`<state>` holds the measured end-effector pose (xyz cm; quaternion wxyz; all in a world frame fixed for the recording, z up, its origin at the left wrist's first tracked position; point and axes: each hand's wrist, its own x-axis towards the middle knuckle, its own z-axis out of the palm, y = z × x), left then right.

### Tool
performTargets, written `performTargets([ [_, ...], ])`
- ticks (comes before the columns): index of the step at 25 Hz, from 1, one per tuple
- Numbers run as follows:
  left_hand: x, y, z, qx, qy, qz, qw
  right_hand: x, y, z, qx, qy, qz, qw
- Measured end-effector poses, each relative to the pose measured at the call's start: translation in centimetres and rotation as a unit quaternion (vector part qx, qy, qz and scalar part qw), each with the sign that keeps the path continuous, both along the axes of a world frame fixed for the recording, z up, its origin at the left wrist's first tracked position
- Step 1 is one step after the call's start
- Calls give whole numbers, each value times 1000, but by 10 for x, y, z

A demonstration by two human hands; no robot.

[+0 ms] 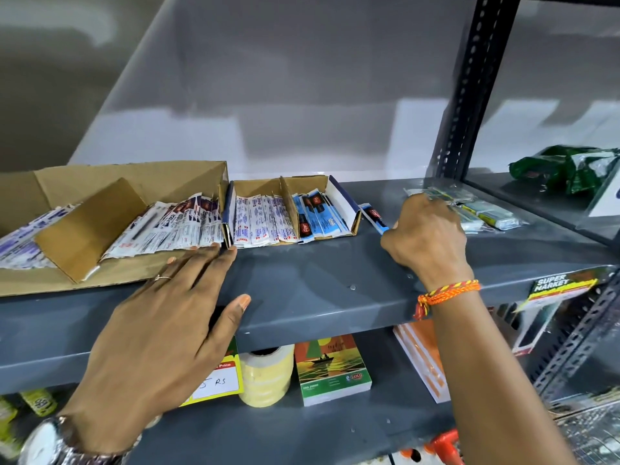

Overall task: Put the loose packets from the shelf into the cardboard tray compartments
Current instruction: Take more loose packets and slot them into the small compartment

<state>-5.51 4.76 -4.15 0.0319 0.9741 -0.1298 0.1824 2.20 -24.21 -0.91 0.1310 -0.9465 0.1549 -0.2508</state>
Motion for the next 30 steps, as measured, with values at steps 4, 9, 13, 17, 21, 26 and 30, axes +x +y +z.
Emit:
performTargets([
  [4,-1,-1,2,5,0,7,1000,-1,4,-9,10,-15,-25,1000],
  [9,-1,-3,1,24,-7,17,1000,1,-5,-12,152,-124,64,979],
  [13,-1,-2,1,27,-11,16,999,-7,5,-12,391,-173,154,891],
  [17,0,-2,0,17,-13,15,1000,-32,33,-11,587,-150,265,750],
  [21,0,-2,0,29,-16,20,999,-53,56,-10,577,-90,332,741],
  [26,0,-2,-1,27,-25,18,999,-63,67,-2,582,-47,373,721],
  [30,1,-1,-2,23,-28,16,999,-66,71,-2,580,-34,384,717],
])
